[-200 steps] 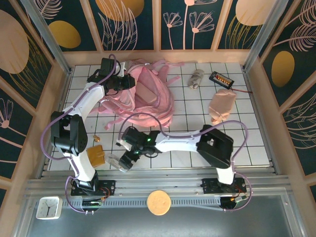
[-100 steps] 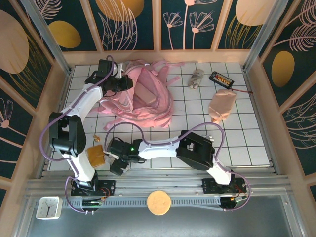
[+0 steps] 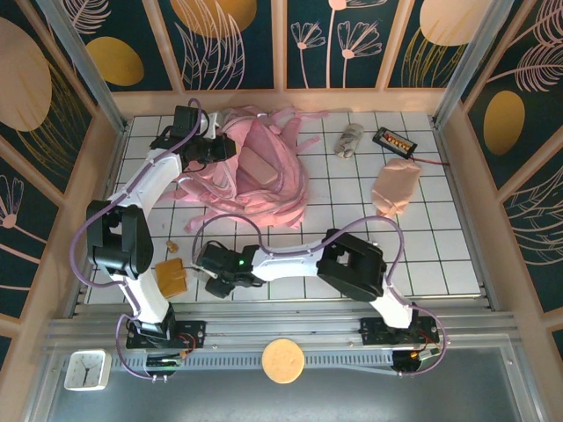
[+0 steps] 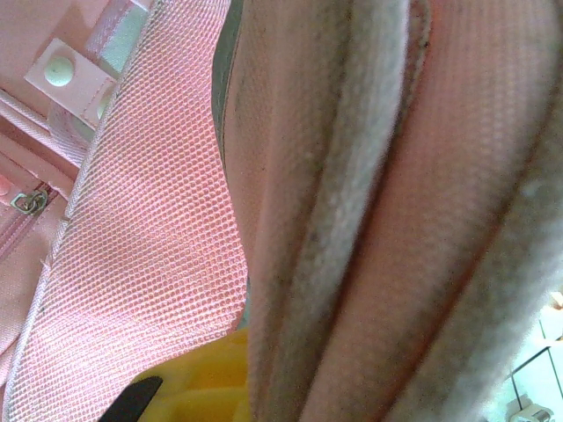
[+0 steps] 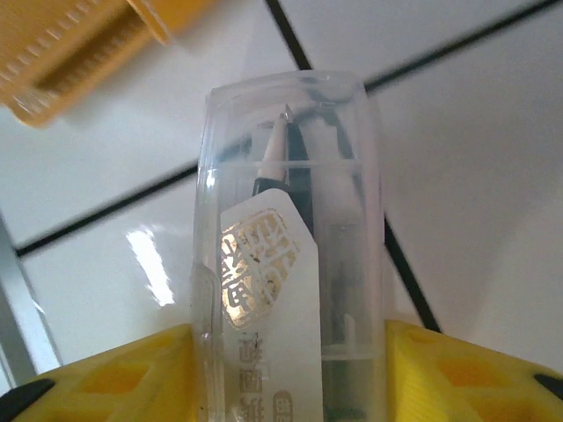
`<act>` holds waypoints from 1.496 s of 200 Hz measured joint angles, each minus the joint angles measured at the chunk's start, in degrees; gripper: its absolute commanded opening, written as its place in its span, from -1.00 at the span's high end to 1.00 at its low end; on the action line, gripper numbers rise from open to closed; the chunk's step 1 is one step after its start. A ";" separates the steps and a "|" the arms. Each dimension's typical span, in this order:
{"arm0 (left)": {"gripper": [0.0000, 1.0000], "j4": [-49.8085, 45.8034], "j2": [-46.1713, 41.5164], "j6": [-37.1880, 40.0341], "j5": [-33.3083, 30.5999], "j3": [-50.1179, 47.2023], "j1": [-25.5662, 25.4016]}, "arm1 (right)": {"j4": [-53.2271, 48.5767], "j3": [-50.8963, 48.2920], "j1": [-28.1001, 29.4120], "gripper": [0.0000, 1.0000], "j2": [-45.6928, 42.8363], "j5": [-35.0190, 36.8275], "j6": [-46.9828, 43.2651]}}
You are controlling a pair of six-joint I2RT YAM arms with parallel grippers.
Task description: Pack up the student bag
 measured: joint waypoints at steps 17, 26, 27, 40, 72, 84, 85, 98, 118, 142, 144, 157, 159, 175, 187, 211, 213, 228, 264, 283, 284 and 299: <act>1.00 0.00 0.00 -0.02 0.02 0.00 0.00 | 0.50 -5.03 -1.66 -0.04 -3.74 0.04 -0.02; 1.00 0.00 0.00 -0.02 0.02 0.00 0.00 | 1.11 -8.20 -2.56 -0.04 -6.25 -0.02 0.02; 1.00 0.02 0.00 -0.02 0.04 0.00 0.00 | 1.09 -8.41 -2.62 -0.04 -6.45 -0.04 0.02; 1.00 0.00 0.00 -0.04 0.07 0.02 0.00 | 1.44 -12.68 -4.09 -0.04 -11.02 -0.39 0.37; 1.00 0.00 0.02 -0.04 0.28 0.07 0.11 | 3.10 -19.93 -8.96 -0.04 -25.03 -3.67 3.56; 1.00 0.00 0.02 -0.04 0.46 0.07 0.17 | 4.00 -21.38 -12.90 -0.02 -30.62 -5.70 5.77; 1.00 0.00 0.02 -0.04 0.46 0.07 0.20 | 4.00 -21.44 -13.18 -0.02 -30.86 -5.90 5.95; 1.00 0.00 0.02 -0.04 0.50 0.07 0.24 | 5.27 -21.70 -19.41 -0.01 -35.01 -8.90 9.09; 1.00 0.00 0.02 -0.07 0.79 0.07 0.26 | 8.46 -20.65 -30.67 0.02 -36.00 -14.12 14.23; 1.00 0.11 0.02 -0.42 1.11 0.04 0.31 | 9.57 -13.70 -39.45 0.03 -27.67 -20.15 20.15; 1.00 0.13 0.00 -0.50 1.14 0.04 0.31 | 9.90 -12.81 -39.80 0.03 -26.47 -20.70 20.63; 1.00 0.63 0.00 -0.66 1.38 -0.28 0.33 | 10.47 -6.99 -41.29 0.02 -19.19 -23.45 23.15; 1.00 0.74 0.00 -0.72 1.46 -0.35 0.33 | 10.51 -5.92 -41.35 0.02 -17.84 -23.98 23.41; 1.00 1.99 -0.09 -1.07 2.05 -1.29 0.39 | 10.78 1.09 -41.29 -0.03 -9.70 -26.23 25.46; 1.00 2.82 -0.24 -1.40 2.40 -1.97 0.42 | 10.97 6.05 -40.94 -0.23 -4.17 -27.56 27.43; 1.00 3.30 -0.39 -1.66 2.56 -2.27 0.42 | 10.82 13.38 -40.39 -0.52 3.06 -28.50 30.25; 1.00 3.32 -0.37 -1.70 2.56 -2.27 0.42 | 10.82 13.57 -40.37 -0.53 3.19 -28.52 30.25; 1.00 3.37 -0.37 -1.81 2.58 -2.27 0.42 | 10.99 13.88 -40.30 -0.67 3.26 -28.24 30.71; 1.00 3.41 -0.37 -1.97 2.58 -2.23 0.42 | 11.91 3.17 -39.71 -0.65 -6.73 -23.56 28.09; 1.00 3.08 -0.15 -1.95 2.51 -1.77 0.42 | 10.23 -4.22 -36.37 -0.65 -15.89 -19.17 23.87; 1.00 3.02 -0.11 -1.95 2.51 -1.68 0.42 | 10.21 -4.46 -36.15 -0.65 -16.22 -19.06 23.74; 1.00 2.21 0.42 -1.95 2.38 -0.50 0.57 | 9.46 -9.18 -28.83 -0.66 -22.38 -15.21 20.85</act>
